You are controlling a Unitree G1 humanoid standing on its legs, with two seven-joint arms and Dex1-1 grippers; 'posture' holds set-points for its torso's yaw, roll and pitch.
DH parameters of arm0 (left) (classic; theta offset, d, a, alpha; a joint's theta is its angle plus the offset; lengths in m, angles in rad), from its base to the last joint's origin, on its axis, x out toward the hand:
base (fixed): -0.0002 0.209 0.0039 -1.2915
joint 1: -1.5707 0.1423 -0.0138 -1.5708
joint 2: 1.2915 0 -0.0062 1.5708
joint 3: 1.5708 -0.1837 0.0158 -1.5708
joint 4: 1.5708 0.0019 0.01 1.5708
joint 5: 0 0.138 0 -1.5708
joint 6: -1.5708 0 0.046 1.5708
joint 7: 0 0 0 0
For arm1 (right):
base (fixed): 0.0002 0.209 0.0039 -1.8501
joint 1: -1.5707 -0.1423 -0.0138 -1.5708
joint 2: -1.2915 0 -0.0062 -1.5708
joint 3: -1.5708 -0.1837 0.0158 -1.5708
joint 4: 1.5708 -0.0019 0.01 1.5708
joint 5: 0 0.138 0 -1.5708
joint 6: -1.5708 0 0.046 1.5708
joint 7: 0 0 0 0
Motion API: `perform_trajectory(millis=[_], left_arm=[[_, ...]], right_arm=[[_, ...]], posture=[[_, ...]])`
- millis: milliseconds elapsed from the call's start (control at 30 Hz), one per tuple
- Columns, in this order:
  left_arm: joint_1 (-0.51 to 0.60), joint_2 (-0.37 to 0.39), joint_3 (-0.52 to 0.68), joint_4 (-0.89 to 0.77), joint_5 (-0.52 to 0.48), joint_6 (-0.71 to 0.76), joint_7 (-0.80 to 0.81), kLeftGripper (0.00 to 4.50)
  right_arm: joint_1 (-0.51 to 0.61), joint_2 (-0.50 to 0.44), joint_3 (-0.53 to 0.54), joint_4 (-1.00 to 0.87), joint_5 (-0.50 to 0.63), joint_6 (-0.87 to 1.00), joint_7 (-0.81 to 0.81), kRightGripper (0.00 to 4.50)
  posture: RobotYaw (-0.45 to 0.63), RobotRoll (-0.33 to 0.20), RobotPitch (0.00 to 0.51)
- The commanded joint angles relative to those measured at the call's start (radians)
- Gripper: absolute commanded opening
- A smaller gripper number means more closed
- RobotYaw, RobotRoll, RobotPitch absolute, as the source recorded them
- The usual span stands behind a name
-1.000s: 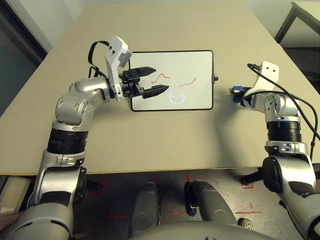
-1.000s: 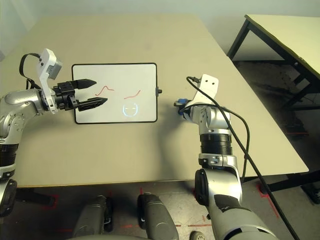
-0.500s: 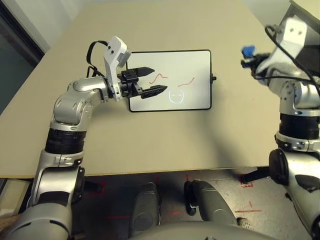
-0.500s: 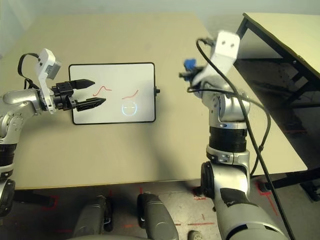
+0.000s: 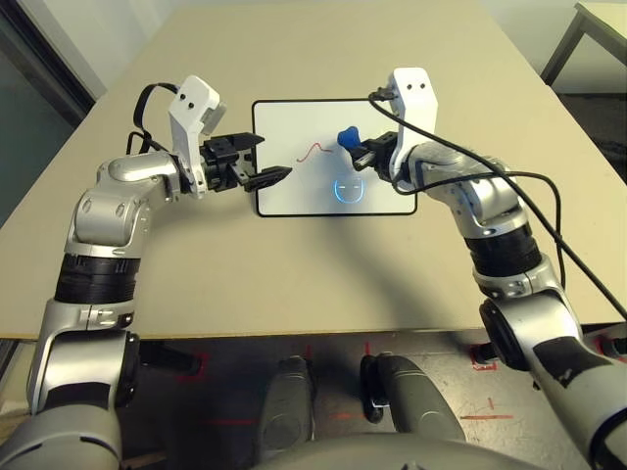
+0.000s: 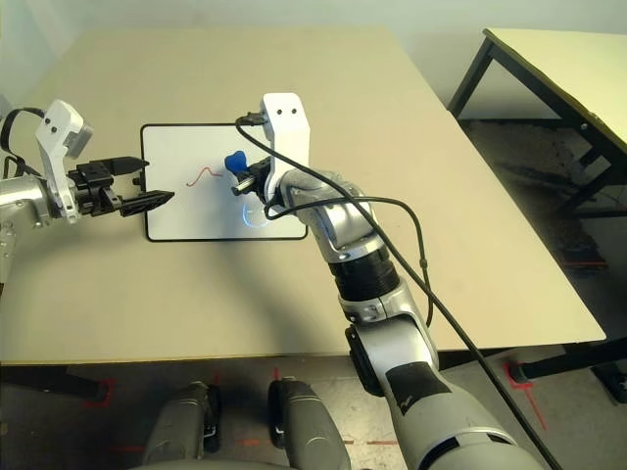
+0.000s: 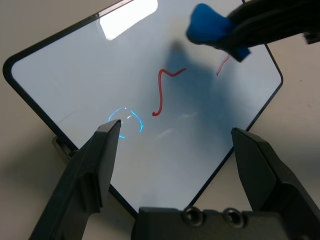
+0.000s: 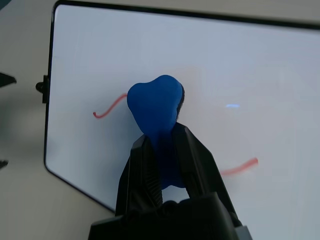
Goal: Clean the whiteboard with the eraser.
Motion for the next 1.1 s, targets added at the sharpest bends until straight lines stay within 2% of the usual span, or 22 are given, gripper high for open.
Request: perform_trajectory(millis=[33,367,667,967,1100], left_arm=[[0.022,0.003,0.010,-0.042,-0.009,0.024,0.009,4.50],[0.029,0.006,0.016,-0.056,-0.021,0.045,0.013,4.50],[0.036,0.013,0.036,-0.062,-0.030,0.065,0.018,4.50],[0.038,0.060,0.057,-0.040,-0.031,0.099,0.007,4.50],[0.032,0.090,0.064,-0.019,-0.032,0.117,-0.005,4.50]], right_arm=[[0.005,0.004,0.026,0.077,-0.052,-0.069,0.006,0.56],[-0.047,0.103,0.050,0.231,-0.118,-0.187,0.021,0.53],[-0.003,0.163,0.124,0.272,-0.175,-0.201,0.080,0.51],[-0.142,0.163,0.009,0.412,-0.183,-0.289,0.007,0.47],[-0.157,0.189,-0.001,0.435,-0.185,-0.296,0.005,0.44]], posture=[[0.01,0.000,0.106],[0.02,0.000,0.115],[0.03,0.000,0.124],[0.04,0.000,0.129],[0.04,0.000,0.129]])
